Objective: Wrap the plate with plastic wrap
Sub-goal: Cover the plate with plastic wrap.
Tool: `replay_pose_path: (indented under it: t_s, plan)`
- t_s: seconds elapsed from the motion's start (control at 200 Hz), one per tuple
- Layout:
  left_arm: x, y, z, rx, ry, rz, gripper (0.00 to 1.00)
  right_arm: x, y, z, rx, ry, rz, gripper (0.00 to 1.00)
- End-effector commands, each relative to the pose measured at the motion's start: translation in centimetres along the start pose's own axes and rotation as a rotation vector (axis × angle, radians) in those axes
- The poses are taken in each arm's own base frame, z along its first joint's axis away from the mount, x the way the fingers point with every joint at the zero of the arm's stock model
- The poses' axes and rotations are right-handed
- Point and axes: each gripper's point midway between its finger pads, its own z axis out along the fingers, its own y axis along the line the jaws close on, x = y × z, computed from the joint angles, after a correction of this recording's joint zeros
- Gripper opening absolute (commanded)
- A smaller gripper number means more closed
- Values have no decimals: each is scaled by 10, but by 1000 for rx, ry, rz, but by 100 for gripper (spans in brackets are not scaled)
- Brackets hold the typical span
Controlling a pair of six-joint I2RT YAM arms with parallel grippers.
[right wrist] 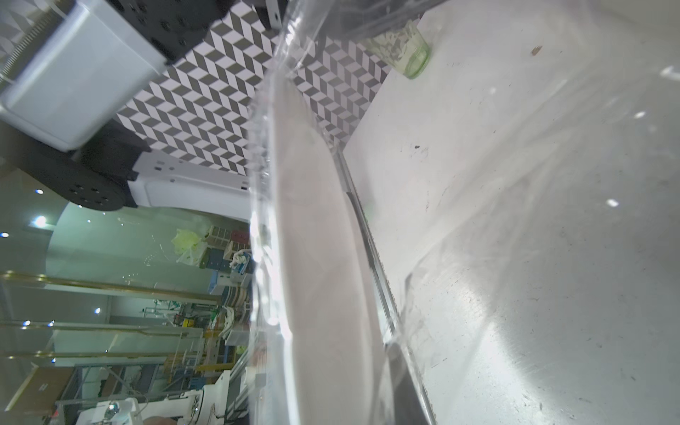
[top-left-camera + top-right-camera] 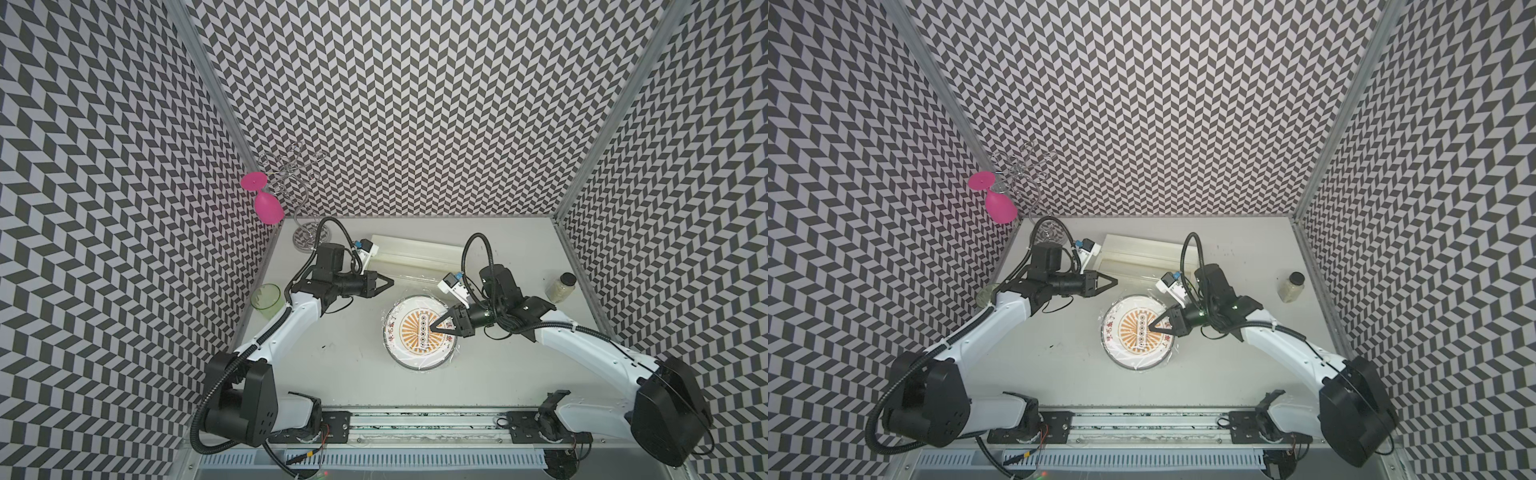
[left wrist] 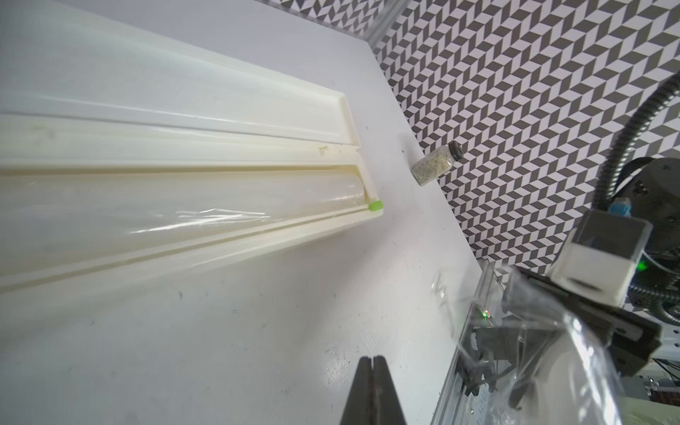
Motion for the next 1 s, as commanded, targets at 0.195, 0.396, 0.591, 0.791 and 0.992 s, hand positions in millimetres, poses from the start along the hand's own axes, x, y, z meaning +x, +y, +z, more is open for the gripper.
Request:
replay_pose_path:
  t_s: [0.195,0.396,0.591,0.791,0.992]
  plan:
    - [-16,-2,-57,59,-215,-126,39,-21,0,-12,-55,-79,19,0]
    - [-8,-24,-76,126,-307,-130,63,-22,-21,-17,-21,-103,99,0]
    - [1,-42,-53,121,-258,-36,67,-23,-23,-16,-28,-107,110,0]
    - [6,-50,-17,85,-164,40,59,-21,-25,-15,-26,-101,117,0]
    - [8,-52,-10,93,-144,50,39,-19,-27,-14,-24,-98,123,0]
